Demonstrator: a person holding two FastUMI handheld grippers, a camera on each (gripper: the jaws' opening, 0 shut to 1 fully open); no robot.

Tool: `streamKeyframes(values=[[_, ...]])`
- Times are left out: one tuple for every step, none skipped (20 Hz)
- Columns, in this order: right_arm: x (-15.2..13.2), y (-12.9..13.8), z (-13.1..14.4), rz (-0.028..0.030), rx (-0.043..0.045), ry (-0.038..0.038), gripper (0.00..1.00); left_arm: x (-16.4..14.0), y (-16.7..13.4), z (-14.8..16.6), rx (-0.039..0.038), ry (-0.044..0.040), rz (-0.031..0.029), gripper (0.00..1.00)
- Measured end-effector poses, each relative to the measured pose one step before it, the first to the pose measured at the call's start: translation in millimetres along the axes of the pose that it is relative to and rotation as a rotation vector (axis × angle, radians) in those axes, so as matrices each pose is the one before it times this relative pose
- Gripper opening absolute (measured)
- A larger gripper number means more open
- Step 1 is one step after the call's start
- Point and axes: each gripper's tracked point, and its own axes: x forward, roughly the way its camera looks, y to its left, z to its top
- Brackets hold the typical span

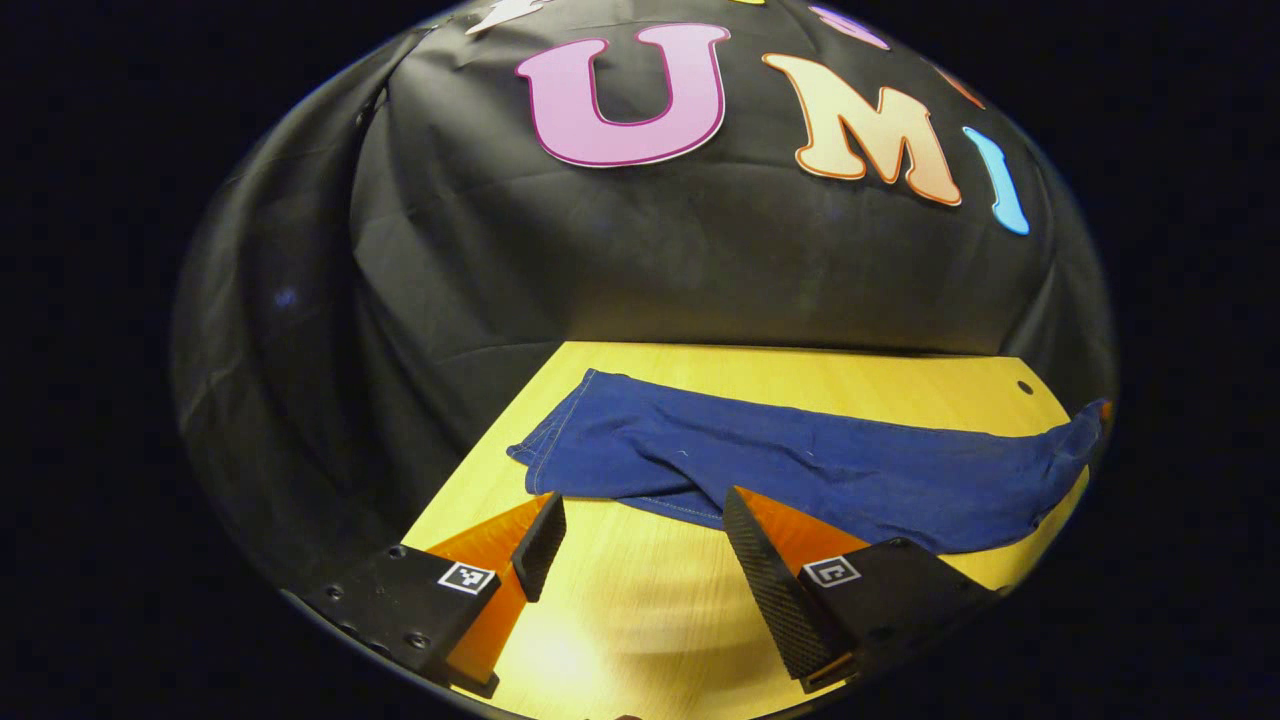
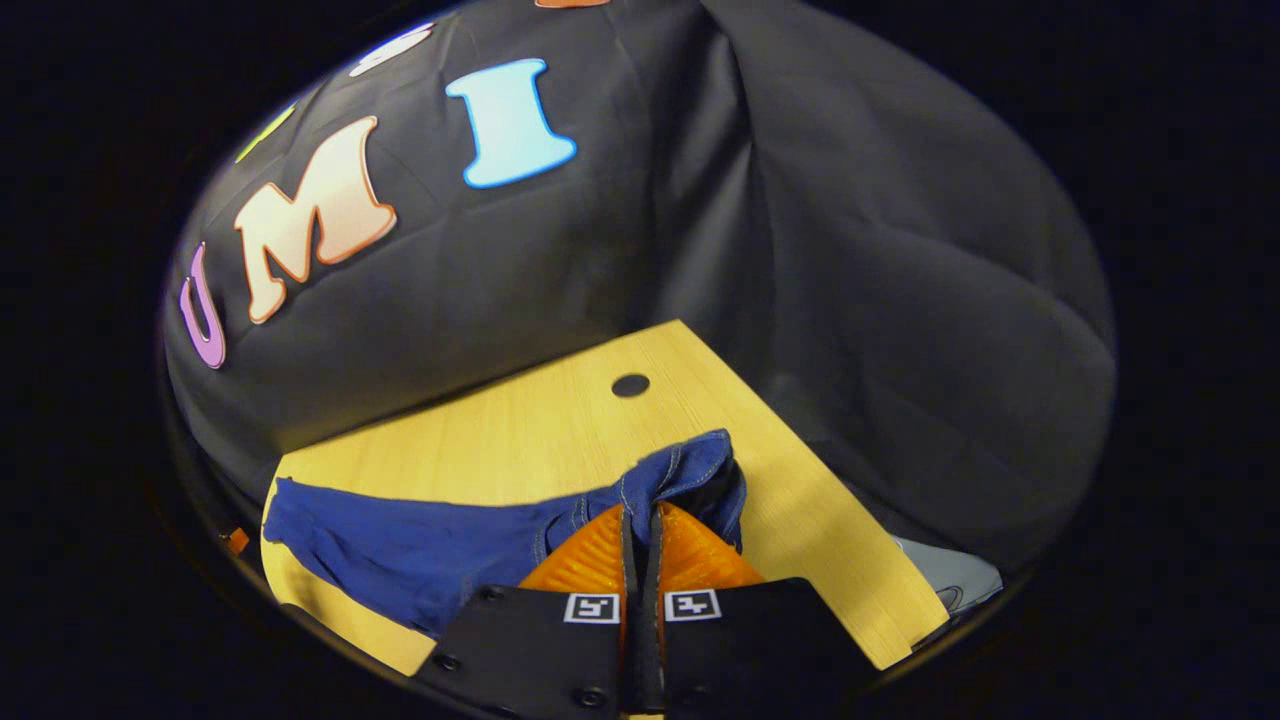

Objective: Grasp the waist and the cuffs of the jeans and fold them to make the two legs overlap; first hold the waist and fold one-third of the jeans toward the cuffs, then hold the cuffs and fold the remaining one-third in the same direction to finish folding.

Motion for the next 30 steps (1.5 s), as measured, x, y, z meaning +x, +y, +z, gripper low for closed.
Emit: streamKeyframes(values=[[-13.05, 10.76, 8.53, 0.00931, -0.0178, -0.02868, 0.02, 1.47, 2.19, -1.8, -0.00663, 0.0054, -0.01474, 0.96], [-9.58, 18.68, 9.85, 0.00955, -0.0256, -0.02824, 0.02, 0.05, 2.39, -0.81, 0.00052, 0.00375, -0.01586, 0.96], [-8.03, 26.14, 7.68, 0.01336, -0.02469, -0.02055, 0.02, 0.24, 0.24, -0.81, 0.00918, -0.00276, -0.01833, 0.96], [-3.58, 28.56, 8.21, 0.02598, -0.01688, -0.02117, 0.02, 1.45, 0.26, 1.73, 0.01724, -0.00437, -0.02486, 0.96], [-3.78, 34.99, 8.66, 0.03431, -0.01298, -0.02038, 0.02, 1.92, 1.08, -0.12, 0.01686, -0.00657, -0.02323, 0.96], [-4.1, 35.89, 3.63, 0.04097, -0.01609, -0.00977, 0.02, 3.11, 0.43, 3.2, 0.01211, -0.00441, -0.02535, 0.96], [4.13, 42.17, 3.05, 0.03754, -0.0163, -0.00925, 0.02, 3.58, 3.28, 4.67, 0.00329, -0.01037, -0.02083, 0.96], [4.61, 34.34, -0.35, 0.04029, -0.00314, -0.00901, 0.04, 4.23, 3.19, 3.31, -0.00157, -0.00657, -0.01752, 0.96], [1.51, 34.34, -4.66, 0.04638, 0.00132, 0.00532, 0.02, 5.02, 4.98, 1.02, -0.00385, -0.00444, -0.01114, 0.96], [5.19, 30.25, -8.41, 0.04107, 0.00309, 0.0054, 0.02, 3.34, 6.57, 2.54, -0.00493, -0.00576, -0.00761, 0.96], [4.73, 26.85, -11.26, 0.04066, 0.00382, 0.01268, 0.03, 3.52, 6.08, 0.25, -0.00591, -0.00477, -0.00556, 0.96], [5.81, 23.73, -15.97, 0.04318, 0.01299, 0.01805, 0.02, 4.02, 7.44, -0.28, -0.00769, -0.00105, -0.00238, 0.96], [8.95, 20.4, -19.26, 0.03564, 0.01134, 0.02393, 0.02, 2.64, 8.21, -2.89, -0.0066, 0.00013, -0.00131, 0.96], [8.74, 14.81, -20.94, 0.02796, -0.00075, 0.03177, 0.02, 2.78, 9.18, -2.8, -0.00452, 0.003, 0.00328, 0.96], [12.8, 13.19, -22.46, 0.02359, -0.0134, 0.02809, 0.03, 3.25, 8.66, -2.45, -0.00345, -0.00026, 0.00872, 0.96], [12.81, 9.93, -23.44, 0.01521, -0.01137, 0.04022, 0.02, 3.38, 9.18, -0.8, -0.0039, -0.00024, 0.00751, 0.96], [12.07, 5.91, -25.12, 0.00676, -0.00184, 0.05183, 0.02, 4.12, 9.1, -2.14, -0.00145, 0.00097, 0.0109, 0.96], [10.13, 1.13, -22.38, -0.00252, -0.00934, 0.04543, 0.02, 3.53, 9.66, -0.38, -0.00192, -0.00162, 0.01193, 0.95], [10.23, -1.25, -21.16, -0.0006, 0.0016, 0.04467, 0.02, 4.02, 8.58, -0.05, -0.00317, -0.0029, 0.00879, 0.94], [8.9, 2.05, -10.8, 0.01198, 0.01296, 0.0186, 0.02, 4.11, 8.07, 2.53, -0.00494, -0.00715, 0.00527, 0.94], [5.55, -1.79, -7.7, 0.00492, 0.01184, 0.00459, 0.02, 4.86, 7.0, 0.65, -0.0058, -0.00255, -0.00183, 0.94], [-3.7, -4.39, 2.4, -0.00128, 0.00358, -0.0083, 0.02, 6.19, 5.3, 1.06, -0.00496, 0.00644, -0.00594, 0.93], [-5.24, -0.08, 3.06, 0.00439, -0.00483, -0.00478, 0.02, 6.89, 5.66, 1.06, -0.00315, 0.01142, -0.00772, 0.93], [-4.13, 0.52, 2.29, 0.00213, -0.0127, -0.00674, 0.06, 10.6, 5.28, 1.55, -0.00401, 0.01278, -0.00873, 0.93], [1.62, 3.25, -1.73, 0.01285, -0.01012, -0.00282, 0.07, 11.7, 5.97, -2.43, -0.00069, 0.02463, -0.00523, 0.93], [-1.14, 5.68, 0.8, 0.0278, 0.00286, -0.00162, 0.1, 12.93, 6.18, -3.26, 0.00623, 0.02548, -0.00124, 0.93], [0.55, 7.39, -0.39, 0.04111, 0.01727, -0.00632, 0.13, 12.01, 5.96, -3.61, 0.01423, 0.02035, -0.00427, 0.93], [-5.34, 11.23, 5.32, 0.03955, 0.01189, -0.01955, 0.35, 12.03, 5.44, -5.24, 0.01826, 0.02561, -0.00381, 0.94], [-2.31, 9.98, 7.03, 0.01398, -0.00399, -0.03057, 0.56, 9.18, 1.73, -5.83, 0.02296, 0.02928, -0.00715, 0.93], [-5.22, 3.92, 6.5, -0.00106, -0.01668, -0.02428, 0.77, 7.68, 2.44, -6.85, 0.02339, 0.02837, -0.00381, 0.93]])
